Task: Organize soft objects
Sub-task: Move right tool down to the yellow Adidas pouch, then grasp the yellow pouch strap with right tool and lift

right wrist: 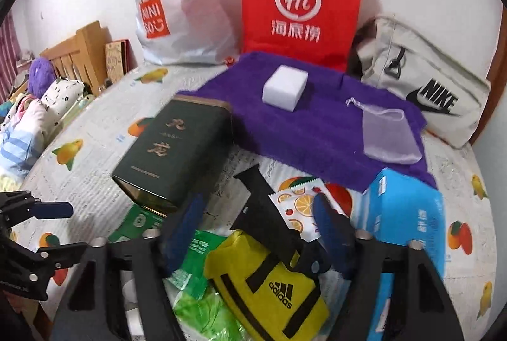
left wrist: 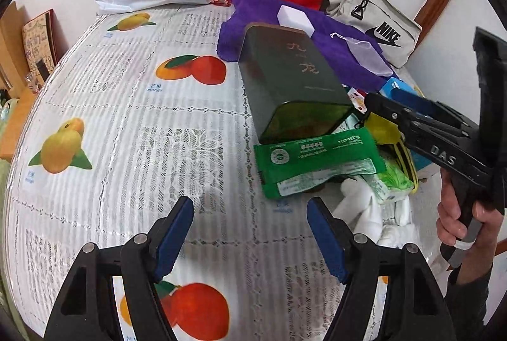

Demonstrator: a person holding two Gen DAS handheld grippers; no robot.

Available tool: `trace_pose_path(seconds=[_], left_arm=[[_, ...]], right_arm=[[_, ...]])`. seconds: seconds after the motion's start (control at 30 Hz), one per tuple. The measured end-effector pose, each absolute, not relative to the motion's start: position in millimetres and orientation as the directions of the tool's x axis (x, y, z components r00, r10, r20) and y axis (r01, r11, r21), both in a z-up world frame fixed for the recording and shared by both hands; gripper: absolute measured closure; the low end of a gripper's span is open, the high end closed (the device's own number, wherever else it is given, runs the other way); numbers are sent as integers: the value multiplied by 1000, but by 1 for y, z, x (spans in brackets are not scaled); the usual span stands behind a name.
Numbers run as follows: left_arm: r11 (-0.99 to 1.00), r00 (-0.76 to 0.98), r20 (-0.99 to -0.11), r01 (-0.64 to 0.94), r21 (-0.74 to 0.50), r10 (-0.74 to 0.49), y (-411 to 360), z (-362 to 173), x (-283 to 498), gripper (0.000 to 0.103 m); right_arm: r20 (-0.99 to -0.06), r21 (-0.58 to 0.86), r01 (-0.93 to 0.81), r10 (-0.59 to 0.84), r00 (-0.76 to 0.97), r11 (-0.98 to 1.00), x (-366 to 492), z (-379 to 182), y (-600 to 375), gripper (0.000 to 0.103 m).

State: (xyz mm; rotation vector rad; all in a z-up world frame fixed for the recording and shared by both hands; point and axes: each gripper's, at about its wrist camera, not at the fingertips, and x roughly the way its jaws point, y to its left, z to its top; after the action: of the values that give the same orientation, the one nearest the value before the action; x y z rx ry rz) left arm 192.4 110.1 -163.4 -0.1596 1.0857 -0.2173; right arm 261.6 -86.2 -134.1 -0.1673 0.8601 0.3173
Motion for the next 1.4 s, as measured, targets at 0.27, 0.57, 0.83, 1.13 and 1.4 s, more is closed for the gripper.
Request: trace_pose_path(seconds=[0.27,0.57,0.83,1.13,1.4], left_arm=[[955,418,-861,72,-287,-290,118,-178,201,31],[951,411,-859,79,-300,-305,113,-176,194,31],[954,406,-864,84,-289,-298,107,-172,183,31],[964,385,-884,106,-242,-264,94,-176,179,31],[965,387,-883,113,-238,-264,96,-175,179,31]], right_arm=[[-769,-4,-353,223,599,936,255,-132,-95,90],[-734,9,-299,210,646,954,229,-110,-118,99],[-750,46,-310,237,617,950,209,-115,-135,93],[-742,109,-327,295,602,939,232,-128,-110,57],[-734,203,-321,361,575,925,233,-124,-116,92]])
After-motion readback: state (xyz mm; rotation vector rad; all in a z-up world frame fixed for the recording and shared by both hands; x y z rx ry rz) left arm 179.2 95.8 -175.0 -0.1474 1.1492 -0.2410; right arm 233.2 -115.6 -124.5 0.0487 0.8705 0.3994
